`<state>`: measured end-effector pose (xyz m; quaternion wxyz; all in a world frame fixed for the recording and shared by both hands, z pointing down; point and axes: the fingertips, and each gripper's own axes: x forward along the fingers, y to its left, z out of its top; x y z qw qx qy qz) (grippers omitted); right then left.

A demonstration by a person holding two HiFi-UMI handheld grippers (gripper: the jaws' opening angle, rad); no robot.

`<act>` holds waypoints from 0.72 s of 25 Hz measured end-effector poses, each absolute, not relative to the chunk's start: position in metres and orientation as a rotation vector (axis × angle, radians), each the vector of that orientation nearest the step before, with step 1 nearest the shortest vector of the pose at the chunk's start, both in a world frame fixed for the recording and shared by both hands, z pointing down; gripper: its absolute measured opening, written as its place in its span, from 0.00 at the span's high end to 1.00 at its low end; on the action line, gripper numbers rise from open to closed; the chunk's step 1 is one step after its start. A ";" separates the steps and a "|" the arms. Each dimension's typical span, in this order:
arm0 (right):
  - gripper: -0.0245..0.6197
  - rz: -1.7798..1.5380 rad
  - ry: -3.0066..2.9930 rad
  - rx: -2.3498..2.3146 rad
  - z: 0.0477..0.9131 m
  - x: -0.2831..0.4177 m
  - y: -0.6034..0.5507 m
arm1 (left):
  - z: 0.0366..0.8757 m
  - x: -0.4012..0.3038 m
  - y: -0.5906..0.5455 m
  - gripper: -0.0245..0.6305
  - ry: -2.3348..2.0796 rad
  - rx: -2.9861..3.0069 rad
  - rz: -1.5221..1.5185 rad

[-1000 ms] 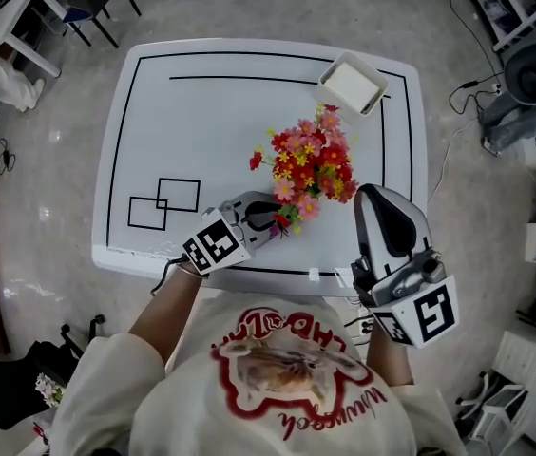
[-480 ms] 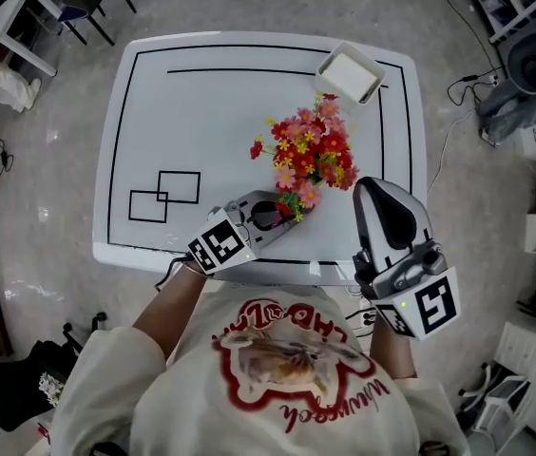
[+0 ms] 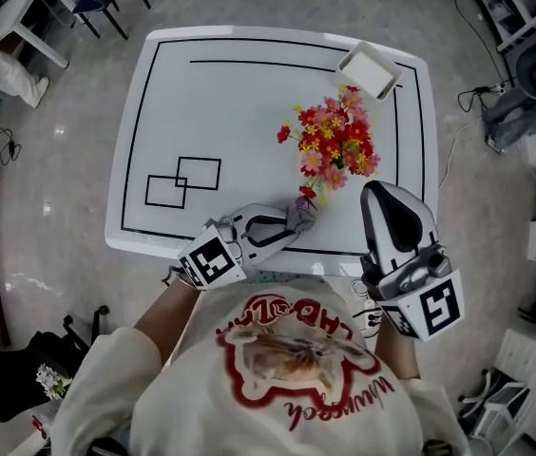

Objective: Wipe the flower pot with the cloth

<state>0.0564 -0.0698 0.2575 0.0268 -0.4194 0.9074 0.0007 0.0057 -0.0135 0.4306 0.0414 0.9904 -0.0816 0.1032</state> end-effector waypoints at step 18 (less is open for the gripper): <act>0.76 0.010 3.039 -1.086 0.269 -0.012 -0.016 | 0.299 -0.020 -0.026 0.90 -0.422 3.262 0.129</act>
